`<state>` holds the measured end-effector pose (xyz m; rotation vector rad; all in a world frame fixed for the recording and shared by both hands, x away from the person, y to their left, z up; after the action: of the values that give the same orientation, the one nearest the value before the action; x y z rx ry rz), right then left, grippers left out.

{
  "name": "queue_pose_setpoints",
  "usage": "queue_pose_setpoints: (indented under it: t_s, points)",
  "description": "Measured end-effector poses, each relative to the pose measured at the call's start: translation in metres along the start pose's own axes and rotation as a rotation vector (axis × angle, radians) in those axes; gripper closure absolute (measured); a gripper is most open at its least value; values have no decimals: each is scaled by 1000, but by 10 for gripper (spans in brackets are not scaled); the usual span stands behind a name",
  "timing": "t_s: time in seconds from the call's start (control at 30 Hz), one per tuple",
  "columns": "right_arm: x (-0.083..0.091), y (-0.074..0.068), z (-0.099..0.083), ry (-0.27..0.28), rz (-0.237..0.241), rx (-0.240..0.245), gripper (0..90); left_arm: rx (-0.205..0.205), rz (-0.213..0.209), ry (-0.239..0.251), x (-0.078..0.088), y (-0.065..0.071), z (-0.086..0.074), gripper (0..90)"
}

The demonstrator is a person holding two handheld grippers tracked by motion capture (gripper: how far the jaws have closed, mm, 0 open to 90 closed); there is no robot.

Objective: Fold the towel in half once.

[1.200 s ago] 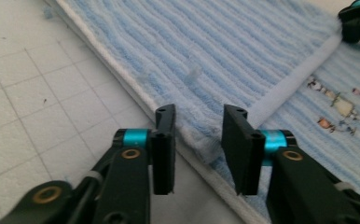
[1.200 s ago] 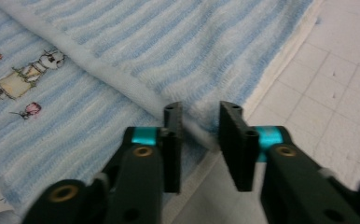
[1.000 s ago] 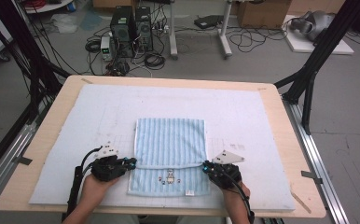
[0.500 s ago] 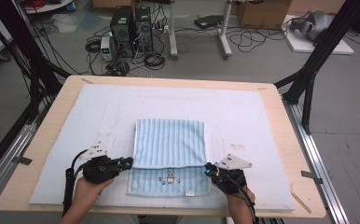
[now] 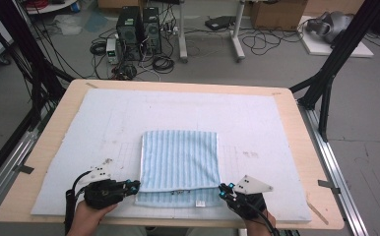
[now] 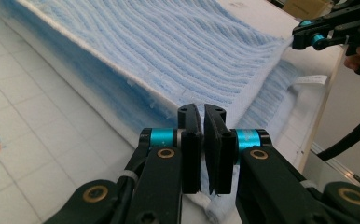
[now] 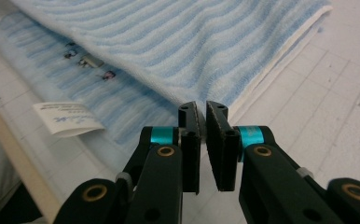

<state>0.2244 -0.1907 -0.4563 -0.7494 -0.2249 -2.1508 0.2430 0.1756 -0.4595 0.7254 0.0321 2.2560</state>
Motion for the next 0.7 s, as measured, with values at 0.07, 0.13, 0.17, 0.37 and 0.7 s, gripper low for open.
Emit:
queue_pose_setpoints:
  t_s: [0.07,0.13,0.17,0.37,0.7]
  points:
    - [3,-4,-1,5,7,3,839,-10,-5,-6,3,1,-2,850]
    - [6,-8,-3,11,15,8,839,-15,-14,-10,6,3,-4,850]
    - [7,-10,-3,13,20,12,839,-17,-20,-12,8,4,-5,850]
    - [11,-19,-16,2,24,8,839,-31,-49,-38,13,11,-15,850]
    - [17,-8,-17,57,-17,-87,592,26,32,6,12,-4,-4,596]
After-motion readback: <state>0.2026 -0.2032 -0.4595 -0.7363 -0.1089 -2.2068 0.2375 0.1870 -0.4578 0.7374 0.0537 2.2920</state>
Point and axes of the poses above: each handheld gripper's, and its own axes: x roughly backward along the jaws, z roughly out of its top, y roughly to its right, the point moved 4 cm from there along -x, roughly forward along the jaws, and after that the axes turned 10 degrees about z, right-handed, at the moved point
